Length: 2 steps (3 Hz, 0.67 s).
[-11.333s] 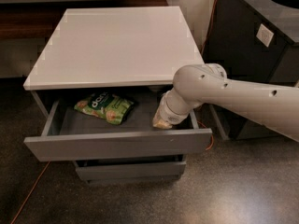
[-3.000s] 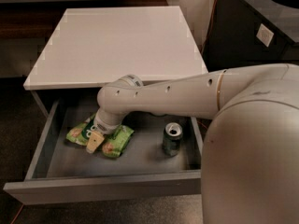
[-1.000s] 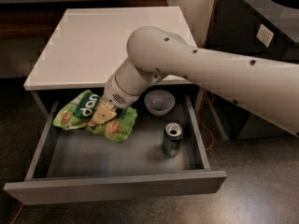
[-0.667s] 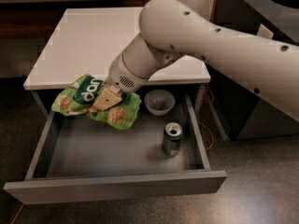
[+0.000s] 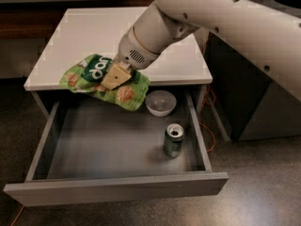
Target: Pick green rice chip bag from top drawer and place on counter
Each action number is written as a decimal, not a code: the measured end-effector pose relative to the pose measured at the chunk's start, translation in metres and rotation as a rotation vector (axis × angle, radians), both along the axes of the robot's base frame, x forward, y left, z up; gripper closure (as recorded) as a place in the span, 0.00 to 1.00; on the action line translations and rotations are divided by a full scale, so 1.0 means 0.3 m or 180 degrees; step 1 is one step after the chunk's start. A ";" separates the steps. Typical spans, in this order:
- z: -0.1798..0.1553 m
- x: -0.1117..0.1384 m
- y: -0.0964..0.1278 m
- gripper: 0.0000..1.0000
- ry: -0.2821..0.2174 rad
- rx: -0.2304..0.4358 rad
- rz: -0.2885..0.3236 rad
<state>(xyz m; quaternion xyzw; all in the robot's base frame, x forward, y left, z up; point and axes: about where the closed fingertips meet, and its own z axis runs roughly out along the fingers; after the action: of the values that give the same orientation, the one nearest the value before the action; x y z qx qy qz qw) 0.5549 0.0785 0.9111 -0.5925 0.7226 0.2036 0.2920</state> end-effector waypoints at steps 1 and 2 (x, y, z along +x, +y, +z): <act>0.012 0.185 -0.085 1.00 0.0168 -0.0081 -0.0277; 0.000 0.396 -0.163 0.98 0.0326 -0.0128 -0.0558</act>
Offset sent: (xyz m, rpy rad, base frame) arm 0.1621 -0.0715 0.0073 -0.0424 0.1328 -0.2423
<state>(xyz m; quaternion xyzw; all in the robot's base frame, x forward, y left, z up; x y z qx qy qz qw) 0.6735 0.0297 0.9112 -0.5215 0.7897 0.1928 0.2594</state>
